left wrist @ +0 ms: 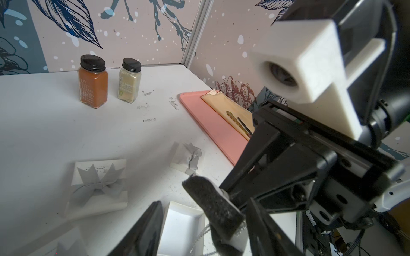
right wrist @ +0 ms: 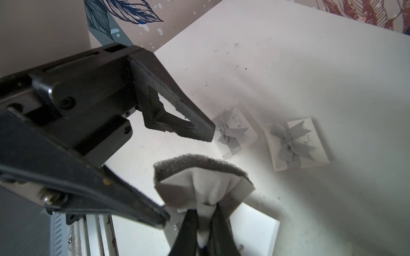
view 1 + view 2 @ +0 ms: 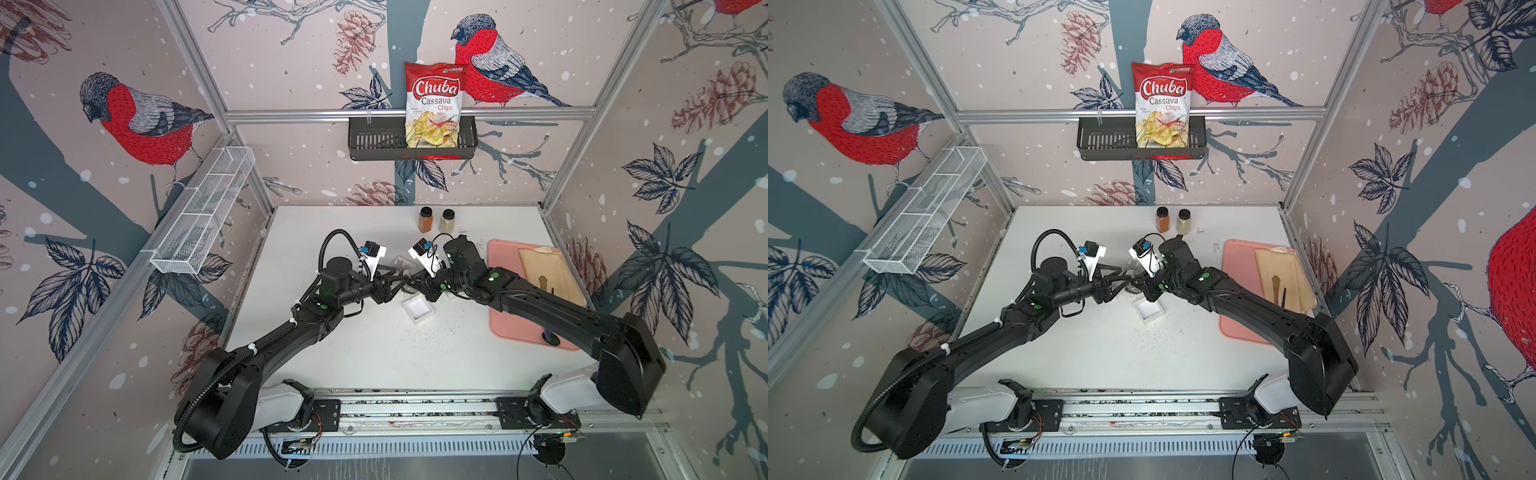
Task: Take the necklace out of the lift-off lid jewelry box
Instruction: Take out the inner lining from the jewelry box.
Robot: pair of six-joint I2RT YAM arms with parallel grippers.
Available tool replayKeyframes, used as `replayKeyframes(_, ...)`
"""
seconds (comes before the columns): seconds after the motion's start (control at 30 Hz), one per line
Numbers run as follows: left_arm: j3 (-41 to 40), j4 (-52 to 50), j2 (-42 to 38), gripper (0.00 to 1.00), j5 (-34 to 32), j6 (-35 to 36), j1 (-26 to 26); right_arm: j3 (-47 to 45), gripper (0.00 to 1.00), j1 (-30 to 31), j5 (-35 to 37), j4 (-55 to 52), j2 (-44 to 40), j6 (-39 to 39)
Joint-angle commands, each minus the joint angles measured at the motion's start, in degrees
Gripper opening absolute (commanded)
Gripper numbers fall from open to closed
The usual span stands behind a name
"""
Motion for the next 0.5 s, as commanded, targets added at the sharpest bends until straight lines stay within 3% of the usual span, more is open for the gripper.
replayKeyframes(0.0, 0.88, -0.29, 0.25, 0.62, 2.66, 0.87, -0.07, 0.88, 0.14, 0.38, 3.12, -1.79, 0.12, -2.94)
replayKeyframes(0.2, 2.23, -1.43, 1.63, 0.49, 4.3, 1.38, -0.05, 0.64, 0.14, 0.8, 3.73, -0.9, -0.09, -3.1)
replayKeyframes(0.47, 3.53, -1.3, 3.62, 0.47, 5.89, 0.66, -0.03, 0.23, 0.14, 1.1, 5.05, 0.2, -0.37, -3.67)
